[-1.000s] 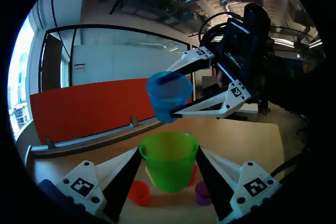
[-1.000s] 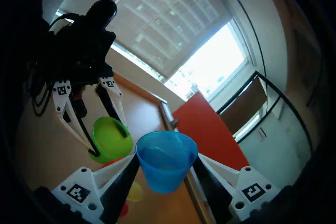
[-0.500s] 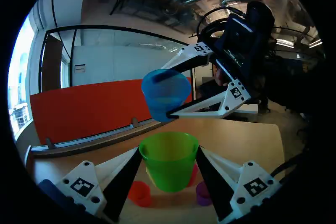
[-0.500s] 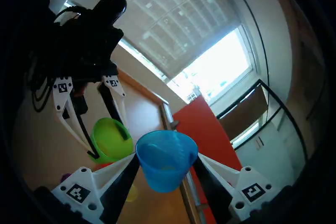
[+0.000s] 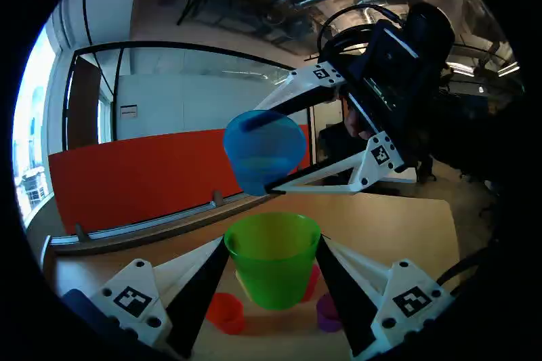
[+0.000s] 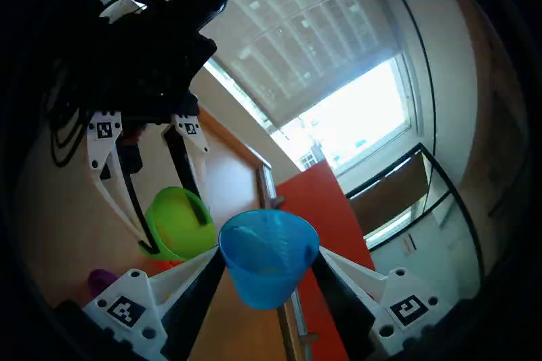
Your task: Pour water
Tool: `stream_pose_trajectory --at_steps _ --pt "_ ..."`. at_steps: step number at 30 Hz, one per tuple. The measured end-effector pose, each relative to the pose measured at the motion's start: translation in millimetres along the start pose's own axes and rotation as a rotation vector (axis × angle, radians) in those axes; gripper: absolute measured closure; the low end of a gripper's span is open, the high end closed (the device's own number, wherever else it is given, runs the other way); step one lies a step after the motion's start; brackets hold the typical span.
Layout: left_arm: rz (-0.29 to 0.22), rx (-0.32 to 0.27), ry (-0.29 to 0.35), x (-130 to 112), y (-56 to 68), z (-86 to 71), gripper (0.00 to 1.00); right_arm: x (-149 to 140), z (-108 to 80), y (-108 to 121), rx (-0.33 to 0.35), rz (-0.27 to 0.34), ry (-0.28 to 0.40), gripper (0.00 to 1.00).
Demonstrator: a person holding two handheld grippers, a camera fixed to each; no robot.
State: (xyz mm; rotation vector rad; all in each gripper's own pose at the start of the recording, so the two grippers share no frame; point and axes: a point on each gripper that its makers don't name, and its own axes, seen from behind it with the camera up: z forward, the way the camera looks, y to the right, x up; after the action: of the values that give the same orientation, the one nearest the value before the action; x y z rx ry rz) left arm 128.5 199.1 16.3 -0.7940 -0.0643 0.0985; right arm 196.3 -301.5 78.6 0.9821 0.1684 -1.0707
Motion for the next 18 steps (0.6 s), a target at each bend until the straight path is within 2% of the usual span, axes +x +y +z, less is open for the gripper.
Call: stream_pose_trajectory --at_steps 12,18 --pt "0.005 -0.002 0.003 2.1 2.1 -1.0 0.12 0.1 2.2 0.2 -0.009 -0.080 -0.016 0.11" --pt "0.002 0.000 0.007 3.8 0.9 -2.7 0.12 3.2 2.9 4.2 -0.018 -0.097 -0.013 0.11"
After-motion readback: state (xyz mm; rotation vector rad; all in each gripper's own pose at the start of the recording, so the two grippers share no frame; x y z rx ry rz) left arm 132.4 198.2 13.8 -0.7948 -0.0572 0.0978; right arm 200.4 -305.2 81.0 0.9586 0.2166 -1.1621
